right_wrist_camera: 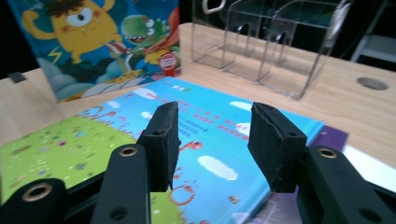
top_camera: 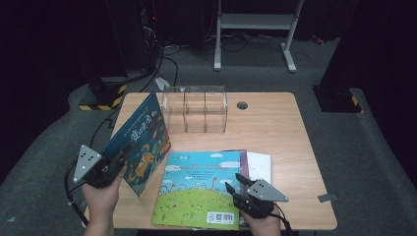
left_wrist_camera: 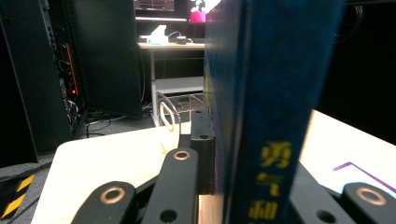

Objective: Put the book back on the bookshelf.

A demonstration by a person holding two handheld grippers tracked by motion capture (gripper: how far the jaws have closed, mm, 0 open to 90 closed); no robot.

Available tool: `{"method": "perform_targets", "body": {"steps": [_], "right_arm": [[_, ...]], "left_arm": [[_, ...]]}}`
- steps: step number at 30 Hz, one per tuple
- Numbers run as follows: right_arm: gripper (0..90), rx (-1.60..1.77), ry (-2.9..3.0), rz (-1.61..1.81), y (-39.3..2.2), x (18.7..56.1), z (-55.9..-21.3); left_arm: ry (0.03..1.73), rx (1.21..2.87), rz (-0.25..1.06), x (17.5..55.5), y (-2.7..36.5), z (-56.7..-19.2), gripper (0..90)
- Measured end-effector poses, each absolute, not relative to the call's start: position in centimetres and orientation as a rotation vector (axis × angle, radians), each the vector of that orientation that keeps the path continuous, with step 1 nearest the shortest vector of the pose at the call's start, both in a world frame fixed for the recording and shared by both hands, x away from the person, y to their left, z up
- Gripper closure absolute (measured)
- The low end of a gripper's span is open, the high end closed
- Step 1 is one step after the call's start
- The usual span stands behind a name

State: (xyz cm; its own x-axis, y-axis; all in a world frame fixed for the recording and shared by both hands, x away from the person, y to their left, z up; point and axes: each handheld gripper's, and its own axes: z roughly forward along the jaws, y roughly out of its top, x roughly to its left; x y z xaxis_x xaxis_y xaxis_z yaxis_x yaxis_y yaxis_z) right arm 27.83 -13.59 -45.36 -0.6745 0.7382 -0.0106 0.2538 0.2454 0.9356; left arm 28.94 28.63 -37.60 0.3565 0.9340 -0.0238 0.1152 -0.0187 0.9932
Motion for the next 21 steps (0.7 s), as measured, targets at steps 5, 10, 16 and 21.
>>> {"method": "perform_targets", "body": {"steps": [5,10,16,21], "right_arm": [[51.8,0.957,2.037,1.364,-14.9,28.9,-45.0],[50.4,0.974,2.072,1.261,-16.9,29.7,-45.5],[49.4,1.027,2.043,1.242,-18.8,30.2,-46.4],[49.4,1.045,2.01,1.252,-19.8,30.3,-46.9]], "left_arm": [[1.033,1.4,0.861,29.0,28.9,-37.9,81.0],[1.032,1.383,0.857,28.8,28.6,-38.1,80.6],[1.052,1.385,0.842,28.6,28.0,-38.0,79.6],[1.025,1.404,0.924,28.3,27.4,-38.2,80.8]]}}
